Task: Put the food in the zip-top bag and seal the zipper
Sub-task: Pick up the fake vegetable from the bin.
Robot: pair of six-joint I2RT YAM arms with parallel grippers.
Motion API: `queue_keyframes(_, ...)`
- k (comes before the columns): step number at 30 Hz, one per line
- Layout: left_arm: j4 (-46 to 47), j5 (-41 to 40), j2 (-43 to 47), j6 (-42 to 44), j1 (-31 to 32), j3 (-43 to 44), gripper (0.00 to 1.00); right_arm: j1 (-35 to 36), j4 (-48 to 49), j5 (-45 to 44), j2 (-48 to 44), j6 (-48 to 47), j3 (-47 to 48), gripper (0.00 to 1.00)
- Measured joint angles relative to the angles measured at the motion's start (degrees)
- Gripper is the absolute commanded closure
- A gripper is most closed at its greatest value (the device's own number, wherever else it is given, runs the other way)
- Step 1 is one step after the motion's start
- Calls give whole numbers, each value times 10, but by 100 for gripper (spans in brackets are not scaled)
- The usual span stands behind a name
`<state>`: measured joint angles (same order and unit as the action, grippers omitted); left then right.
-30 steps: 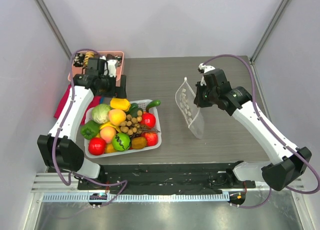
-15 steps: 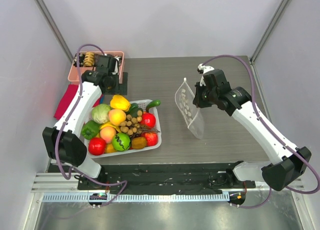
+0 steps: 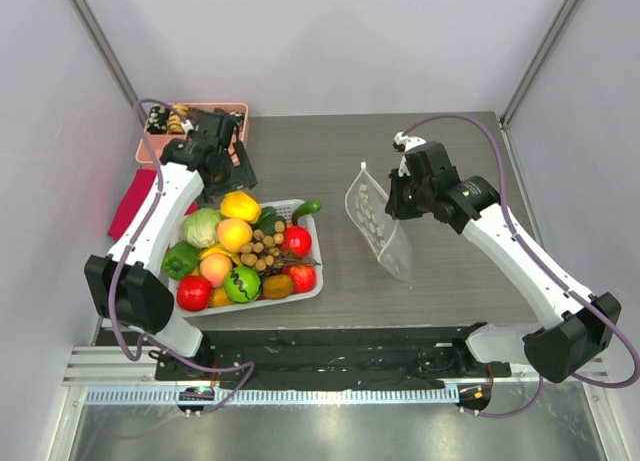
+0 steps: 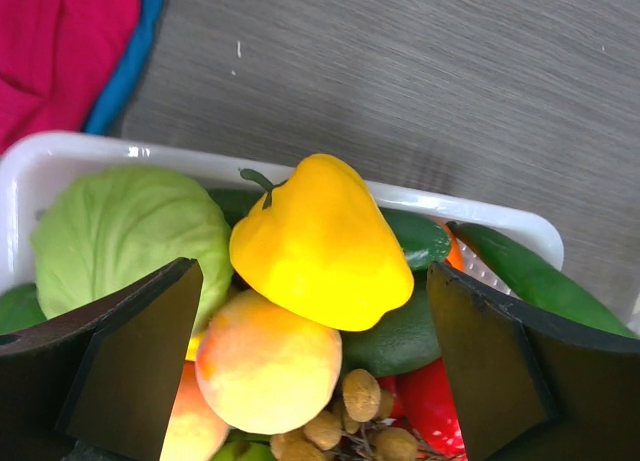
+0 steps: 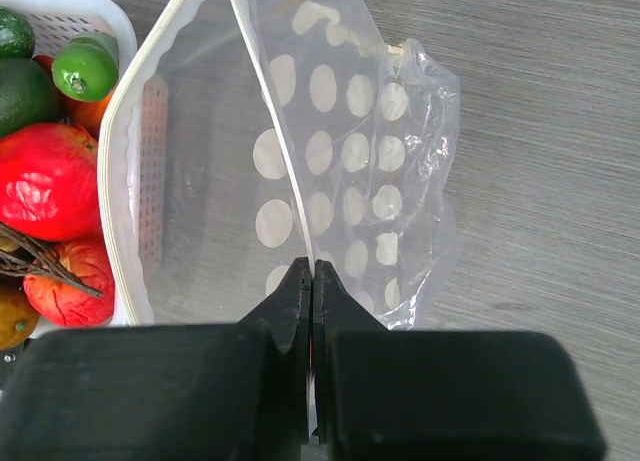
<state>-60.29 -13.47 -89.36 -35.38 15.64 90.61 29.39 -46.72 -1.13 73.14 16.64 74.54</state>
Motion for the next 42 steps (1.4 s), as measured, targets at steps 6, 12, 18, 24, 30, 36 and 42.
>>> queue_keyframes(6,-13,5,-25,-59,0,0,0,0,0,2,0,0,-3,99)
queue_keyframes(12,-16,18,-63,-89,0,0,0,0,0,12,0,0,-5,99)
queue_keyframes(18,-17,36,-86,-95,0,0,13,0,0,19,0,0,-6,99)
queue_keyframes(24,-17,58,-88,-92,0,0,21,0,0,19,0,-1,-7,99)
queue_keyframes(30,-17,73,-88,-78,0,4,52,0,2,19,0,-3,-12,99)
queue_keyframes(36,-12,98,-83,-41,0,69,62,0,2,27,0,-2,-12,99)
queue_keyframes(42,82,130,1,-30,4,76,64,-1,5,71,0,14,-12,99)
